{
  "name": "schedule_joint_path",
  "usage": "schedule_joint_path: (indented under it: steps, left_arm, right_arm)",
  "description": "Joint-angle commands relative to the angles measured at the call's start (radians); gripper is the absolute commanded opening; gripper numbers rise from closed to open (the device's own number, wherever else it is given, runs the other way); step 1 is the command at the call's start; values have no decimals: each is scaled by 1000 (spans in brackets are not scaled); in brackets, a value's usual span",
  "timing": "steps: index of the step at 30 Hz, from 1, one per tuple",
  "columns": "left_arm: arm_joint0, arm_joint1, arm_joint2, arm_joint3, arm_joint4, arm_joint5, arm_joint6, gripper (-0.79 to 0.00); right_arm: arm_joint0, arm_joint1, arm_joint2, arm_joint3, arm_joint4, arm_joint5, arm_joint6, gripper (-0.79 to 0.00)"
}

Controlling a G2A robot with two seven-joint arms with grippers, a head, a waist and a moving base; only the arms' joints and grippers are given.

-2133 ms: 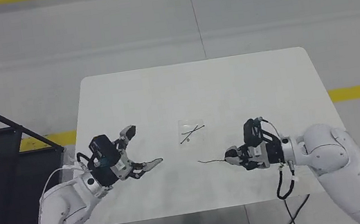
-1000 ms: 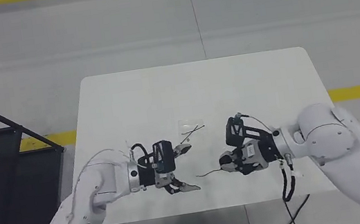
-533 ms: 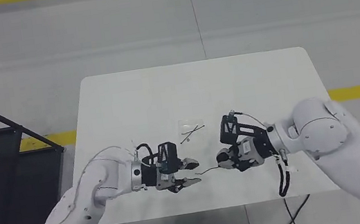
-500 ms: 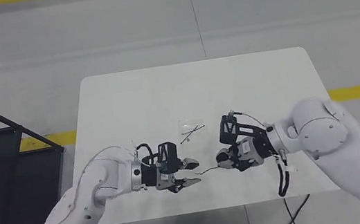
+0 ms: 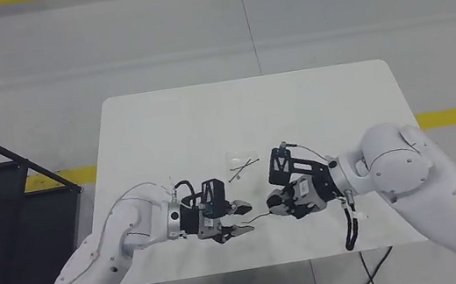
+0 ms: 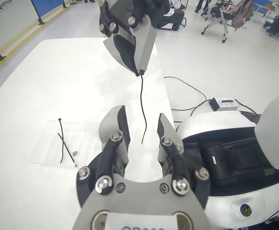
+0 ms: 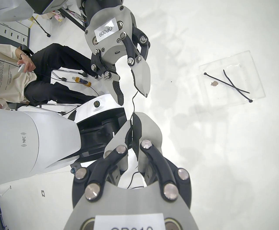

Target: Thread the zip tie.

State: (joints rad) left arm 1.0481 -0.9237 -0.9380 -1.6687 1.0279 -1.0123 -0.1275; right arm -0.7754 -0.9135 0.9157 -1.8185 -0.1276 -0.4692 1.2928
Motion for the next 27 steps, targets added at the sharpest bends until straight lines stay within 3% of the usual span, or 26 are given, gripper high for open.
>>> schedule_joint_path:
  steps: [1, 7, 12, 16, 19, 26, 27]
  left_arm:
    - [-4, 0, 2, 7, 0, 0, 16, -428]
    - [-9, -1, 7, 22, 9, 0, 48, -449]
    - [-18, -2, 22, 30, 16, 0, 54, -511]
    - [-26, -2, 30, 35, 18, 0, 58, -613]
    - [-29, -1, 34, 38, 19, 0, 62, -779]
    - [-33, 1, 40, 41, 24, 0, 75, -785]
    - [-33, 2, 40, 43, 24, 0, 78, -785]
  right_arm:
    - [4, -2, -6, 2, -3, -1, -8, -785]
    - [15, -5, -22, 3, -8, 4, -16, -785]
    - [24, -8, -32, 7, -11, 4, -21, -785]
    - [29, -10, -39, 10, -9, 5, -24, -785]
    - [32, -10, -42, 11, -9, 6, -22, -785]
    - [38, -12, -48, 13, -8, 12, -27, -785]
    - [39, -12, -47, 15, -5, 14, -32, -751]
